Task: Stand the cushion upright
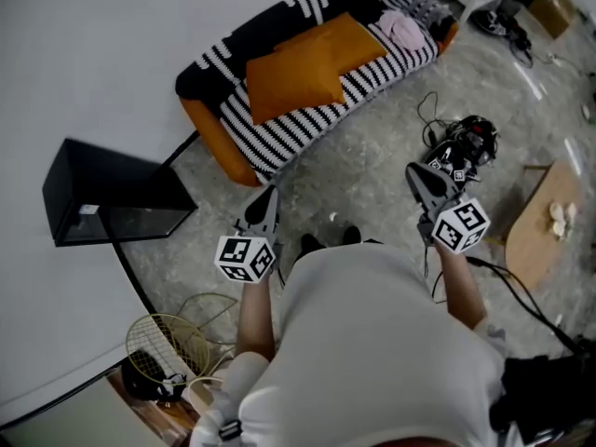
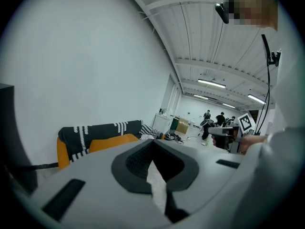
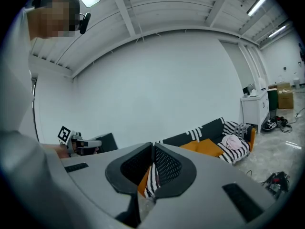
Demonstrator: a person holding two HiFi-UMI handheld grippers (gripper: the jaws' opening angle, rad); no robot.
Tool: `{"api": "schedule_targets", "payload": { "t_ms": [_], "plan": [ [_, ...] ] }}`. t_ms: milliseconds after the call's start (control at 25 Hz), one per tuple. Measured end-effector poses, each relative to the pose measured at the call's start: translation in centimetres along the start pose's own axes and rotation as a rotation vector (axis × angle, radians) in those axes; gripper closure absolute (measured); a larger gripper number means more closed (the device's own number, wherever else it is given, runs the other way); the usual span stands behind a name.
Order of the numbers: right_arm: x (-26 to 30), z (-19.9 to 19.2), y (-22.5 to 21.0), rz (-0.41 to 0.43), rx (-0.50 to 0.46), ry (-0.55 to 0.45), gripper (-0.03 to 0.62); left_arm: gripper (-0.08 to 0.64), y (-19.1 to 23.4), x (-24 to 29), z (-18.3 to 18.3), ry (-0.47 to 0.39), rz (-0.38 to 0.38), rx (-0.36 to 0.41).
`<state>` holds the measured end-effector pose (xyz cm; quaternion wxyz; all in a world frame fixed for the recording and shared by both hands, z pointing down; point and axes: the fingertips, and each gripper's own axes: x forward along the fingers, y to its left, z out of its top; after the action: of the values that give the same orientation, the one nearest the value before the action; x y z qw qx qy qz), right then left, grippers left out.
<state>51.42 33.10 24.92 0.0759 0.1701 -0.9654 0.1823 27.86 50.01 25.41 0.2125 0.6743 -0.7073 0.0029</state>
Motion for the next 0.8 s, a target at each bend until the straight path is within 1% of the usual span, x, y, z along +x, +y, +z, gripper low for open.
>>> {"api": "schedule_targets", "payload": {
  "t_ms": [200, 400, 600, 800],
  "plan": [
    [-0.5, -0.8, -1.5, 0.001, 0.004, 0.020, 0.549, 0.558, -0.5, 0.4, -0.8, 0.011, 0.020, 0.005],
    [-0.3, -0.9, -2.9, 0.010, 0.045, 0.011, 0.549, 0.558, -1.0, 2.0, -0.5, 0.019, 0.002, 0.003],
    [2.1, -0.8, -2.6, 0.014, 0.046, 0.027, 0.549, 0.558, 1.0, 3.4, 0.9, 0.008, -0.022, 0.019],
    [4.9, -0.1, -3.9, -0.015, 0.055, 0.019, 0.549, 0.558, 3.8, 6.0, 2.1, 0.016, -0.042, 0.028]
  ]
}}
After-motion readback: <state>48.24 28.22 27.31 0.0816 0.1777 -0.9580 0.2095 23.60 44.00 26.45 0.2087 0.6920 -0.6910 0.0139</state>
